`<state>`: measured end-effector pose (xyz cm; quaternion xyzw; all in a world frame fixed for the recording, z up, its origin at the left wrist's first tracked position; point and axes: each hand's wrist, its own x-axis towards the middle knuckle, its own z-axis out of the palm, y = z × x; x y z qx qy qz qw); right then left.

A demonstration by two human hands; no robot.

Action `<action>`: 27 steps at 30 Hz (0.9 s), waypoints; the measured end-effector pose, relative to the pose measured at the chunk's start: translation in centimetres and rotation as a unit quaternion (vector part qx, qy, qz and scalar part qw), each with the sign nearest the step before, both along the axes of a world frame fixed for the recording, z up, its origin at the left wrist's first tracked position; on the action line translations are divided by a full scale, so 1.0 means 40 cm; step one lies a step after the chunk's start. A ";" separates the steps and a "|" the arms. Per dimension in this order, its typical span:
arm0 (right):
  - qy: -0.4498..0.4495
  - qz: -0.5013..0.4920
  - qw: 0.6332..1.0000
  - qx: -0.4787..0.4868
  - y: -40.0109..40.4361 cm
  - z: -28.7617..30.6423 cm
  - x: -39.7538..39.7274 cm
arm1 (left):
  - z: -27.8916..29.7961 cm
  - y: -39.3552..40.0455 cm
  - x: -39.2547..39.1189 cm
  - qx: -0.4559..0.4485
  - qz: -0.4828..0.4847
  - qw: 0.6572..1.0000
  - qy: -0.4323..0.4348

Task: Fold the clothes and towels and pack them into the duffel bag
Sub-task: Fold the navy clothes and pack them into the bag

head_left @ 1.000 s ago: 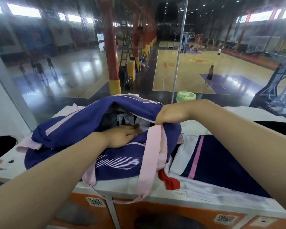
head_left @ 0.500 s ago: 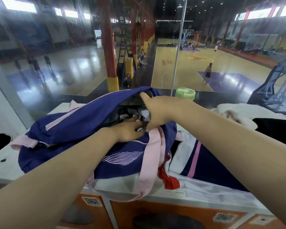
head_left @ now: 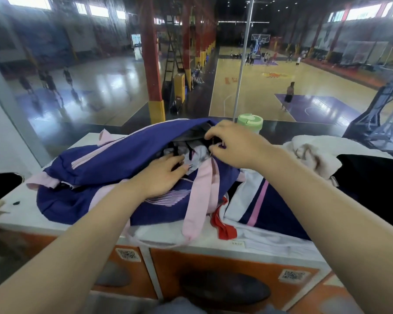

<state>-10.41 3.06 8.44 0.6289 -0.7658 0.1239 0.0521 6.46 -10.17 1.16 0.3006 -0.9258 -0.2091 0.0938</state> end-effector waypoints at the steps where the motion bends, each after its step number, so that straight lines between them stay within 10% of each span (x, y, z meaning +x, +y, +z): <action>1: -0.030 0.000 0.999 -0.042 0.024 0.003 0.003 | -0.011 0.018 0.020 -0.019 0.009 1.000 0.005; 9: -0.267 -0.131 0.938 -0.181 0.243 -0.060 0.016 | 0.020 0.317 0.011 -0.071 -0.047 0.976 0.202; 18: -0.315 -0.340 0.854 -0.238 0.400 -0.180 0.047 | -0.056 0.501 -0.163 -0.024 -0.005 1.000 0.016; 27: -0.260 -0.328 0.907 -0.036 0.475 -0.221 0.028 | -0.067 0.441 -0.148 -0.009 -0.041 0.999 -0.027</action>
